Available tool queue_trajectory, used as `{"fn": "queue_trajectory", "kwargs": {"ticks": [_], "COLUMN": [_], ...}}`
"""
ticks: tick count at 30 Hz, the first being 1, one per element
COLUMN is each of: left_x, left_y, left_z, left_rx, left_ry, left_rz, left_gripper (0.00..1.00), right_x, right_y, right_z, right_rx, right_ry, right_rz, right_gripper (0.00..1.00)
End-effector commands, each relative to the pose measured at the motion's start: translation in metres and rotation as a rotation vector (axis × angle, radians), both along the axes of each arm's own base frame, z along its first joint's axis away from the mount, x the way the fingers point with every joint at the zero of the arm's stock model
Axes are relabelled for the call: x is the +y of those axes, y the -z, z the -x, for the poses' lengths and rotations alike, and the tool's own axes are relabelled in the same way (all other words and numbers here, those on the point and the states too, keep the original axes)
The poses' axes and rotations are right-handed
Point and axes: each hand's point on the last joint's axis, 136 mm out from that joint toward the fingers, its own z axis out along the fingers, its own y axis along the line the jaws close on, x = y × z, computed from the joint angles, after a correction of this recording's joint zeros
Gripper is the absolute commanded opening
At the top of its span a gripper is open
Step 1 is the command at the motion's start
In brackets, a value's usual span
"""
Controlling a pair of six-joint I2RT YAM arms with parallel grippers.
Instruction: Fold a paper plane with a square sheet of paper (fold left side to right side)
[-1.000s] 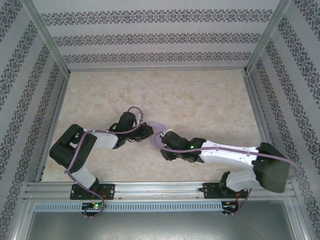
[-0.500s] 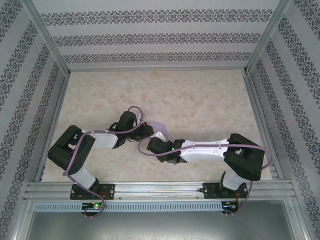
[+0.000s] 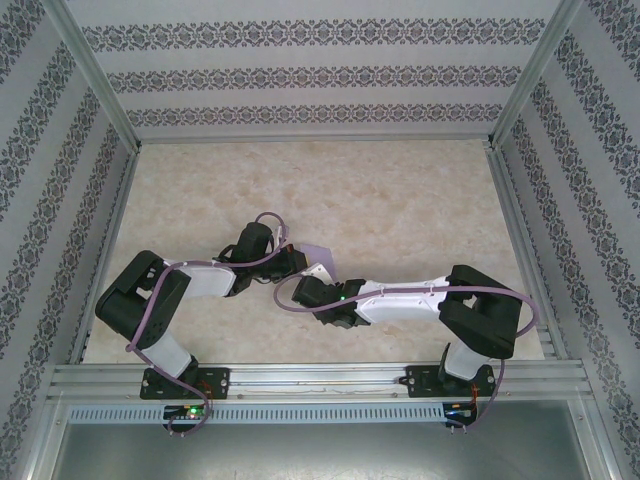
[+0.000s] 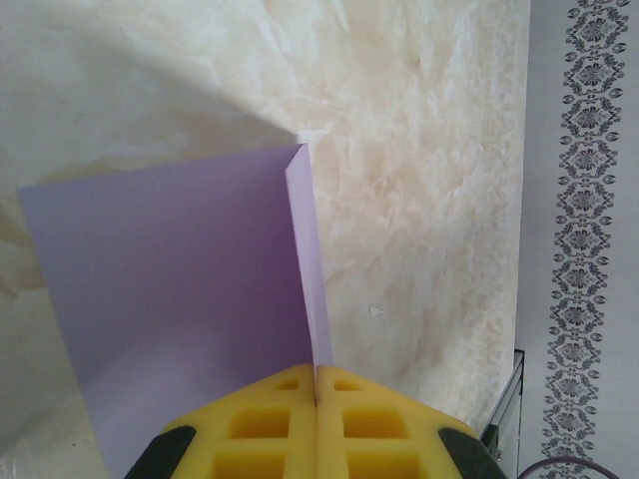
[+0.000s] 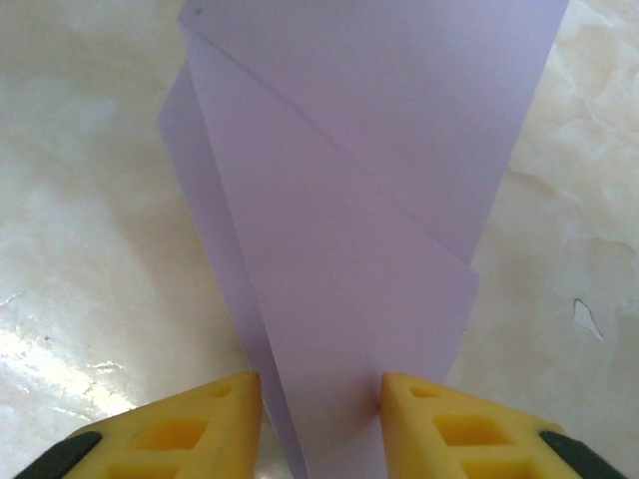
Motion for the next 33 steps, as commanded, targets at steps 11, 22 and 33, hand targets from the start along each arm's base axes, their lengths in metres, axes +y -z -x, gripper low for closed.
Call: {"fn": "queue_trajectory", "kwargs": {"ticks": [11, 22, 33], "left_x": [0.006, 0.073, 0.072], "left_y": [-0.014, -0.032, -0.022], "left_z": [0.001, 0.018, 0.045], "left_rx": [-0.05, -0.067, -0.021], "left_ry": [-0.003, -0.09, -0.018], "left_rz": [-0.038, -0.107, -0.094], "left_gripper": [0.25, 0.39, 0.39], "right_x": [-0.009, 0.005, 0.027], "right_y": [0.007, 0.001, -0.002], "right_z": [0.003, 0.01, 0.02], "right_rx": [-0.009, 0.102, 0.332], "right_ry": [0.015, -0.024, -0.062], "right_rz": [0.044, -0.118, -0.455], "right_gripper": [0.01, 0.0, 0.0]}}
